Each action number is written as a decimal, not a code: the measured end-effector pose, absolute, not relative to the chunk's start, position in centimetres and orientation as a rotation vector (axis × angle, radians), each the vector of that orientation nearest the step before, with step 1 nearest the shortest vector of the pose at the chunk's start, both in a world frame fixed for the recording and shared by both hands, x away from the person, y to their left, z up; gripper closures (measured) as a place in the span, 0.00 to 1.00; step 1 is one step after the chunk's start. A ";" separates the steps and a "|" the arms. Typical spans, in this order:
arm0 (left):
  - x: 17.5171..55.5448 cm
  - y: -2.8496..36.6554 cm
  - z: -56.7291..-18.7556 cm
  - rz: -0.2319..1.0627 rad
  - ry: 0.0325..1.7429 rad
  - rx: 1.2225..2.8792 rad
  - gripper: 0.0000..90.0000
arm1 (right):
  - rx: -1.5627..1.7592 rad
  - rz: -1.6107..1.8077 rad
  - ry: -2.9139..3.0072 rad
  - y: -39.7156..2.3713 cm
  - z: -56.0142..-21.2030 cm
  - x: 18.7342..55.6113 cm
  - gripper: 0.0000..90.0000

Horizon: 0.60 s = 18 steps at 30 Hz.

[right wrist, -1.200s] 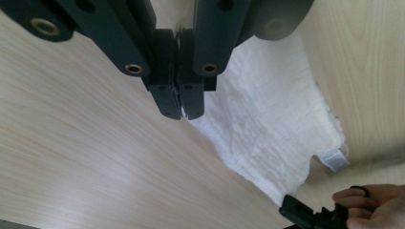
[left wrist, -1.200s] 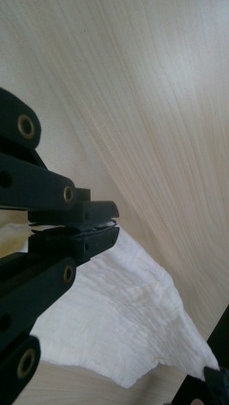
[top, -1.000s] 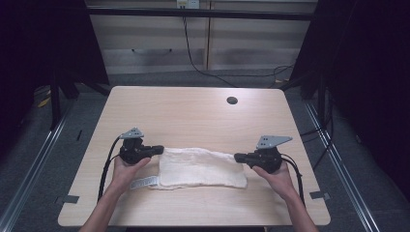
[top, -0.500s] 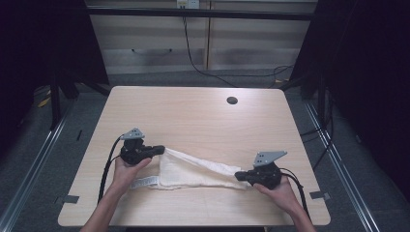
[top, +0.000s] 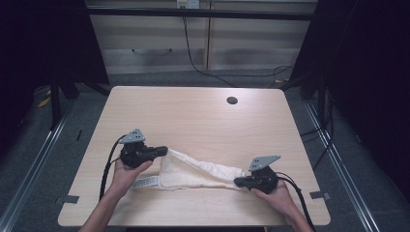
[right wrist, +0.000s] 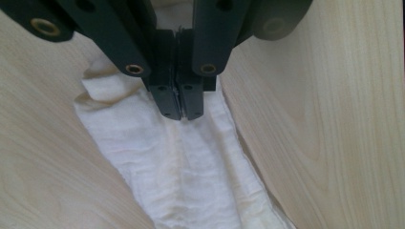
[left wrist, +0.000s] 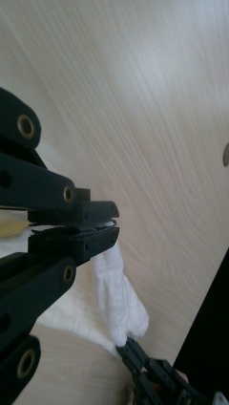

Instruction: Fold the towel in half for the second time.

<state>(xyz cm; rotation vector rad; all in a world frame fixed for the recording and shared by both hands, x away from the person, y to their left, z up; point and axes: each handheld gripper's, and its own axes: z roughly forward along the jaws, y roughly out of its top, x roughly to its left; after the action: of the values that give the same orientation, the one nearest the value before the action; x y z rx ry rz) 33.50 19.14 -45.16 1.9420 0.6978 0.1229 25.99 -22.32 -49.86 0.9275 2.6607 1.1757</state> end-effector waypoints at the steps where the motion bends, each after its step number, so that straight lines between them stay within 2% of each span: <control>1: 33.2 19.1 -44.9 0.119 0.682 1.942 0.97 | 0.925 1.177 2.657 -22.3 -49.9 26.0 0.99; 7: 31.6 19.4 -44.4 0.121 0.627 1.968 0.97 | 0.949 1.177 2.652 -22.3 -49.9 25.9 0.99; 18: 28.5 19.4 -46.3 0.019 0.566 2.080 0.97 | 0.963 1.180 2.641 -22.3 -49.9 25.8 0.99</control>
<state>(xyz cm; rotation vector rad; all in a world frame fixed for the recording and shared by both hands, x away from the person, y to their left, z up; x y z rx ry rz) 28.53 19.44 -46.34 2.0803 0.5656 0.0189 25.79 -22.28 -49.91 0.9627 2.6407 1.1802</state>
